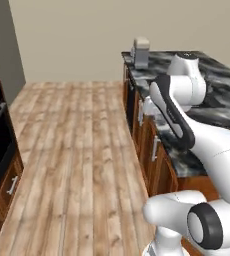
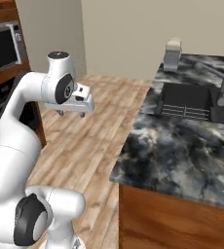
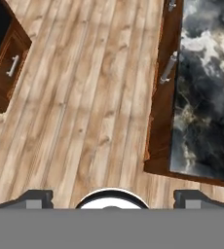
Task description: Navigate to the dishwasher.
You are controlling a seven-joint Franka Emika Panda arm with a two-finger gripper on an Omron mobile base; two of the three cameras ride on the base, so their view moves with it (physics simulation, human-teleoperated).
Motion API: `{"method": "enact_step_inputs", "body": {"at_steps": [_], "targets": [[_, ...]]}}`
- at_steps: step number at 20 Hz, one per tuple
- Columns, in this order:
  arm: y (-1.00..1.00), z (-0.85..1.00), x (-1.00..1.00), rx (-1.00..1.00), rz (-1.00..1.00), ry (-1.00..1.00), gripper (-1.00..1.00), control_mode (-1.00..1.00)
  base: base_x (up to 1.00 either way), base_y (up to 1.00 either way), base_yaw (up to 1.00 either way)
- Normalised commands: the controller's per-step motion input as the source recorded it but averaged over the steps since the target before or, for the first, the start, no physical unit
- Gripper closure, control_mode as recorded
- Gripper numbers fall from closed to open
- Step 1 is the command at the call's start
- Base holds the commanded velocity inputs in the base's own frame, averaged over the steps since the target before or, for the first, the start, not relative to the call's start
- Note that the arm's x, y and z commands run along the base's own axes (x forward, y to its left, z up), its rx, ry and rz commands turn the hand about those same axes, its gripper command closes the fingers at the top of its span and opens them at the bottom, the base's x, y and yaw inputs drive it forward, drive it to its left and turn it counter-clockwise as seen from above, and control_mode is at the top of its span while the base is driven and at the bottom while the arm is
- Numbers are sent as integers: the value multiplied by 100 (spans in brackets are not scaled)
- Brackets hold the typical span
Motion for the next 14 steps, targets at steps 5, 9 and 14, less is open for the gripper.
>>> {"method": "enact_step_inputs", "body": {"at_steps": [5, 9, 14], "targets": [[0, 0, 0, 0, 0, 0, -100, 100, 97, 100, -2], [0, 0, 0, 0, 0, 0, -100, 100, 100, 82, -19], [0, 0, 0, 0, 0, 0, -100, 100, 100, 47, -30]]}}
